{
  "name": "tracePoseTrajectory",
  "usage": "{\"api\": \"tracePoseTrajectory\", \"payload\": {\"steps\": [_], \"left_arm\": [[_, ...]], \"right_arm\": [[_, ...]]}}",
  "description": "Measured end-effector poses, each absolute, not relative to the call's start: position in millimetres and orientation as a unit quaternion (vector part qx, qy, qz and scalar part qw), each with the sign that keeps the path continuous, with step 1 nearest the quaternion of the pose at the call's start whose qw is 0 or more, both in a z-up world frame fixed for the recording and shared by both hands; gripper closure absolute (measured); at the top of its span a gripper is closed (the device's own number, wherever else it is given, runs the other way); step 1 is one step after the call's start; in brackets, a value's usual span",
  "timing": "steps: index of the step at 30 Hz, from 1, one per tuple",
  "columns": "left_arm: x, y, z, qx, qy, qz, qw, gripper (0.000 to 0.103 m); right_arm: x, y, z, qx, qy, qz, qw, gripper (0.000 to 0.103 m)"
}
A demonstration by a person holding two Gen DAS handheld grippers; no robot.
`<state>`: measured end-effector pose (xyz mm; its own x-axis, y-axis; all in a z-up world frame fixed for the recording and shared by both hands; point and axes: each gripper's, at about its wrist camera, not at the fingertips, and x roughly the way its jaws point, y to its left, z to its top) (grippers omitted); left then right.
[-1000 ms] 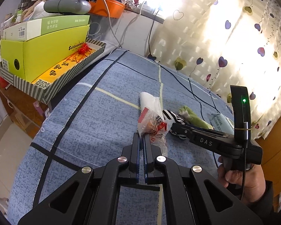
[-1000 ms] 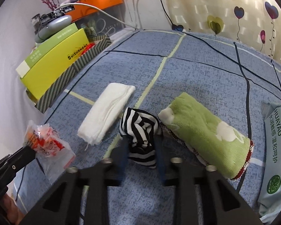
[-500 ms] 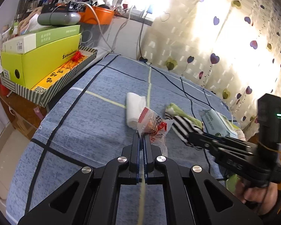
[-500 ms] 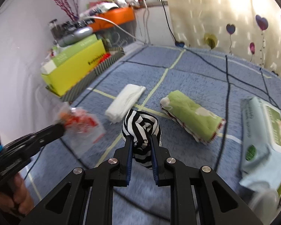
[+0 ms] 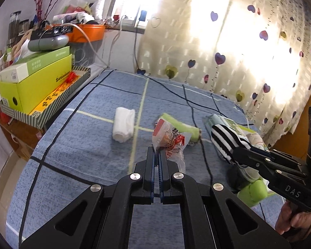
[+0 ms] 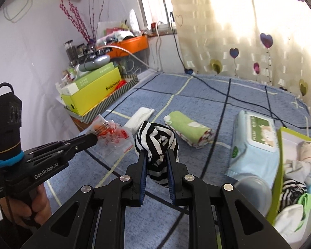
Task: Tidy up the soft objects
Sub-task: 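Carry the striped bundle and the clear bag over the white box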
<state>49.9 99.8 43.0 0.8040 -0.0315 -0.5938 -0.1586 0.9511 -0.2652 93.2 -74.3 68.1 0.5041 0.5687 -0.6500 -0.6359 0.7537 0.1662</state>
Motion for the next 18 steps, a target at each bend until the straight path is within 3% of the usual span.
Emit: {"api": "tracePoseTrajectory", "payload": {"steps": [18], "left_arm": [[55, 39, 66, -0.111, 0.304, -0.011, 0.946, 0.100]], "right_arm": [[73, -147, 89, -0.019, 0.324, 0.312, 0.893, 0.086]]}}
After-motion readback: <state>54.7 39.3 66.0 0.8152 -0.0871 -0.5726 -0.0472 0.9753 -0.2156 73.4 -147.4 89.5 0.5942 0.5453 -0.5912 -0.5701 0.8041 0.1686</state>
